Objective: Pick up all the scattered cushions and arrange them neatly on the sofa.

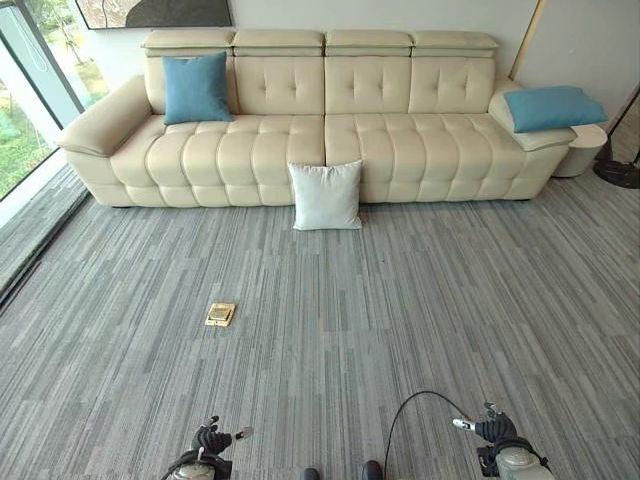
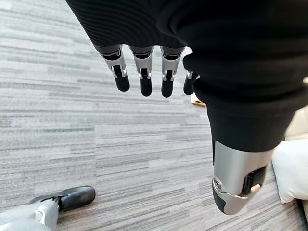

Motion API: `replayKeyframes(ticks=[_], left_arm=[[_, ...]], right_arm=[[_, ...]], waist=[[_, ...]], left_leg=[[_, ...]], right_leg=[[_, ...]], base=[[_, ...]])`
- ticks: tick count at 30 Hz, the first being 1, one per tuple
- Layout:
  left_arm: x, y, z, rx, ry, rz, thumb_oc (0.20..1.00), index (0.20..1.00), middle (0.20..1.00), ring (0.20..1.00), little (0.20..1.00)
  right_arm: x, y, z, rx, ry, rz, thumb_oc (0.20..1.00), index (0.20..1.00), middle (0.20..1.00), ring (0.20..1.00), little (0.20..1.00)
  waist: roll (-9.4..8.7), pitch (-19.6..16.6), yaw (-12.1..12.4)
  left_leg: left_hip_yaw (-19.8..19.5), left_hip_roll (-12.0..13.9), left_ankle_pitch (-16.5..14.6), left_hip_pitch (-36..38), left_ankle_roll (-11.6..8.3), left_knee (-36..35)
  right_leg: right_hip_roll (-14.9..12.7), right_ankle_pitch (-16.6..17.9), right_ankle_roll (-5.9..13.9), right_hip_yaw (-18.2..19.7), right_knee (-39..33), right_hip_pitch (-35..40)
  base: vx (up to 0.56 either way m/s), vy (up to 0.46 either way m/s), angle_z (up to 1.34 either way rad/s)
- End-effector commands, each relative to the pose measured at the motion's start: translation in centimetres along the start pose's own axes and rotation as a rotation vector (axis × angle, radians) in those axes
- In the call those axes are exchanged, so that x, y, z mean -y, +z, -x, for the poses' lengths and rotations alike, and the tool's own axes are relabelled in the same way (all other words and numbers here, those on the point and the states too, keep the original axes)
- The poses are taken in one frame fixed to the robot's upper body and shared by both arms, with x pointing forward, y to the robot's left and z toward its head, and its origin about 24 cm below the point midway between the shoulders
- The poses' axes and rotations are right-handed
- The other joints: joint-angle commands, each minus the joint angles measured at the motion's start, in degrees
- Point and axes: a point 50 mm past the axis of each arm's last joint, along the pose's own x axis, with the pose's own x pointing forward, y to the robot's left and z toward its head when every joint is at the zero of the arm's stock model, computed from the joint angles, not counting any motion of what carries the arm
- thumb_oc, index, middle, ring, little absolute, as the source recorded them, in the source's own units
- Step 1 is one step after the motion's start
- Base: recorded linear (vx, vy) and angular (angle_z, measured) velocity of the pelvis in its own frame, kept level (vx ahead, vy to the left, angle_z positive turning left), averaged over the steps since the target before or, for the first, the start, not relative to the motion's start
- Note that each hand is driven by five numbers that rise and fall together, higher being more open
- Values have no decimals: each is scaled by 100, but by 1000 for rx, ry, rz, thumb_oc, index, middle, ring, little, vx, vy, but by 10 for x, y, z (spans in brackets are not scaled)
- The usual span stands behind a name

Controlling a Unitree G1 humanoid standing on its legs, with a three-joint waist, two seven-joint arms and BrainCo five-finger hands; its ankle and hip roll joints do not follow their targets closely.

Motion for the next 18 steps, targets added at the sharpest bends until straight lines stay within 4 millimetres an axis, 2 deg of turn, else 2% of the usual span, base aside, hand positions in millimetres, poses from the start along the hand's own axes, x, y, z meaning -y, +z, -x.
replayKeyframes(ticks=[1, 10, 18], left_arm=[[-1, 8, -4, 5, 2, 56, 1000, 1000, 1000, 1000, 1000], [-3, 10, -5, 12, -3, 41, 1000, 1000, 1000, 1000, 1000], [-7, 18, -6, 36, 11, 29, 1000, 1000, 1000, 1000, 1000]], right_arm=[[8, 9, -5, 13, -12, 20, 1000, 1000, 1000, 1000, 1000], [3, 3, -4, -20, 31, 27, 1000, 1000, 1000, 1000, 1000], [4, 10, -5, 2, 27, 31, 1000, 1000, 1000, 1000, 1000]], waist=[[29, 12, -64], [-1, 29, -5], [-28, 157, 38]], left_leg=[[121, 186, -449, 85, -313, 3], [85, 182, -460, 88, -317, 3], [52, 158, -433, -29, -287, 3]], right_leg=[[-298, -933, 576, -60, 7, 320], [-303, -944, 583, -100, 7, 327], [-324, -898, 608, -119, 7, 217]], base=[[0, 0, 0], [0, 0, 0], [1, 4, 0]])
